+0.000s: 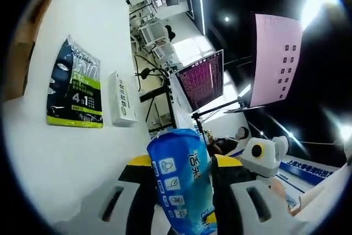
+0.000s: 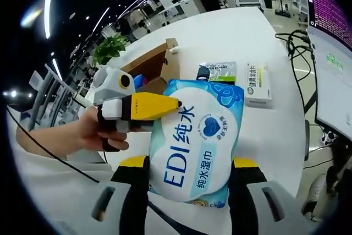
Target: Operate the shoe box by opening the lid, removing the specified soft item, and placing it in the target area until the item is outside and the box remains undamaged.
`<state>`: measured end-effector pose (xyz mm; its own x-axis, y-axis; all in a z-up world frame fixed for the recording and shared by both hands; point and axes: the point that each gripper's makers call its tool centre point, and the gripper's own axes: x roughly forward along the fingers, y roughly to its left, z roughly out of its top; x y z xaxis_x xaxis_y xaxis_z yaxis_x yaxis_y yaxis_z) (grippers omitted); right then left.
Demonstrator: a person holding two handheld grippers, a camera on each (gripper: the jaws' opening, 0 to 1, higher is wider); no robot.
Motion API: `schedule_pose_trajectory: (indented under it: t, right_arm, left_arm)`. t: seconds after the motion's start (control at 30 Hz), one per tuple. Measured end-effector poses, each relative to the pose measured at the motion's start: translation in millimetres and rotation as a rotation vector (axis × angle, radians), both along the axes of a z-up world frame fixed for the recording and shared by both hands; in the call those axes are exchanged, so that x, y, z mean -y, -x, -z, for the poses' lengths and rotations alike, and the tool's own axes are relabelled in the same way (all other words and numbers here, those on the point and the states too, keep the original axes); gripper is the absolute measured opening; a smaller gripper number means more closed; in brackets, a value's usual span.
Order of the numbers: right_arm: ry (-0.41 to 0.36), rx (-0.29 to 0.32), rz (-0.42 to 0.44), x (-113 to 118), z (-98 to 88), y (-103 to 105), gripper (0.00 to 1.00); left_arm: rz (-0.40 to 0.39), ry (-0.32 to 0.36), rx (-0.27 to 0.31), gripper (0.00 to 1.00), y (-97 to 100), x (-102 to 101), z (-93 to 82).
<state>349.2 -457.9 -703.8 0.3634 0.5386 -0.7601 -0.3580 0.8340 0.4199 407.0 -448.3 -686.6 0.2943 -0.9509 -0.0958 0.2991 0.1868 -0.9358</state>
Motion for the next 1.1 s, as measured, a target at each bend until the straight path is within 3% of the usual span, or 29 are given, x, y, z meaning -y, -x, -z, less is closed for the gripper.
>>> schedule_pose_trajectory:
  t: [0.67, 1.1]
  right_arm:
    - [0.013, -0.047, 0.002, 20.1, 18.3, -14.4, 0.55]
    - [0.014, -0.096, 0.014, 31.9, 35.3, -21.5, 0.55]
  left_arm:
    - [-0.008, 0.003, -0.033, 0.38, -14.6, 20.2, 18.9]
    - [-0.012, 0.001, -0.089, 0.38, -23.3, 31.5, 38.8]
